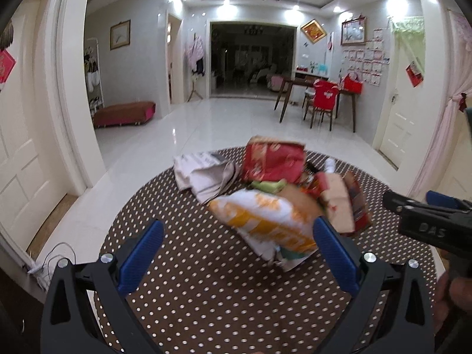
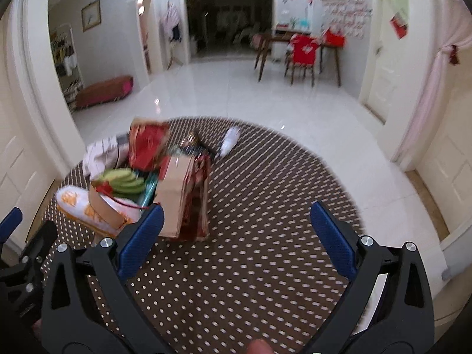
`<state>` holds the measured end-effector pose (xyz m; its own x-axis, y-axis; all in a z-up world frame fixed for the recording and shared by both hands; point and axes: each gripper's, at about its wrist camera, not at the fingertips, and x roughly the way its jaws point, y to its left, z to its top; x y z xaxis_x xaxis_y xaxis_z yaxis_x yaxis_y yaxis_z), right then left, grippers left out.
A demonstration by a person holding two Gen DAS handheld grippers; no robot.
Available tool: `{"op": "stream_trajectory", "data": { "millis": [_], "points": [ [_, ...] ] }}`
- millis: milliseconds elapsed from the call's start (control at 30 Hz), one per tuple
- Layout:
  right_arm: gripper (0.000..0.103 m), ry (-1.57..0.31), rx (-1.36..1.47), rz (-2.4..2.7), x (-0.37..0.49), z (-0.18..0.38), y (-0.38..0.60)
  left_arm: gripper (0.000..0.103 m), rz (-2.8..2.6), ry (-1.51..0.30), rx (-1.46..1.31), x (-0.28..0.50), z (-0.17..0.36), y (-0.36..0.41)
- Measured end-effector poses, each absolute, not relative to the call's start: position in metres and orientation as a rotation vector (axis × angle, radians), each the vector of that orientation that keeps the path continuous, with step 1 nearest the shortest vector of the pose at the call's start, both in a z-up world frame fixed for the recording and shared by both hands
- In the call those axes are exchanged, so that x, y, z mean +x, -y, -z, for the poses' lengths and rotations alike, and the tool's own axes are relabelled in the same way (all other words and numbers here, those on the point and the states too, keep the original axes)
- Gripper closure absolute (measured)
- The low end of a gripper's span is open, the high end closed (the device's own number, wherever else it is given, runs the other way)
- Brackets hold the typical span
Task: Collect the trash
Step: 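Grasp the white-orange snack bag with the left tool while the right tool grasps the green leafy bundle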
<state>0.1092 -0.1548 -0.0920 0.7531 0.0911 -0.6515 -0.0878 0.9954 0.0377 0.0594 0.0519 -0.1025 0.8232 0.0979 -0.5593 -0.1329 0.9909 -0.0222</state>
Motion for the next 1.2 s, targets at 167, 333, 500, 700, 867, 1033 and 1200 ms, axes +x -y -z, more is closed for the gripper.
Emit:
{"op": "stream_trajectory", "data": {
  "millis": [167,333,500,700,867,1033,1200],
  "points": [
    [0.006,-0.794,0.02,-0.171,0.141,0.121,0.138,0.004,-0.133,-0.617,-0.083,0.067,0.113,-0.065],
    [0.008,-0.835,0.047,-0.245,0.159,0.133,0.13,0.004,-0.116,-0.635,-0.105,0.079,0.116,-0.068],
    [0.028,-0.839,0.101,-0.322,0.152,0.132,0.138,0.004,-0.08,-0.632,-0.104,0.098,0.118,-0.06],
    [0.028,-0.842,0.159,-0.298,0.145,0.129,0.16,0.004,-0.014,-0.628,-0.152,0.115,0.121,-0.059],
    [0.028,-0.748,0.175,-0.382,0.127,0.1,0.162,0.035,0.03,-0.64,-0.165,0.119,0.126,-0.058],
    [0.028,-0.764,0.175,-0.592,0.137,0.082,0.123,0.035,0.019,-0.634,-0.159,0.113,0.128,-0.057],
    [0.044,-0.952,0.152,-0.71,0.168,0.1,0.077,0.034,0.023,-0.625,-0.139,0.109,0.131,-0.056]
  ]
}}
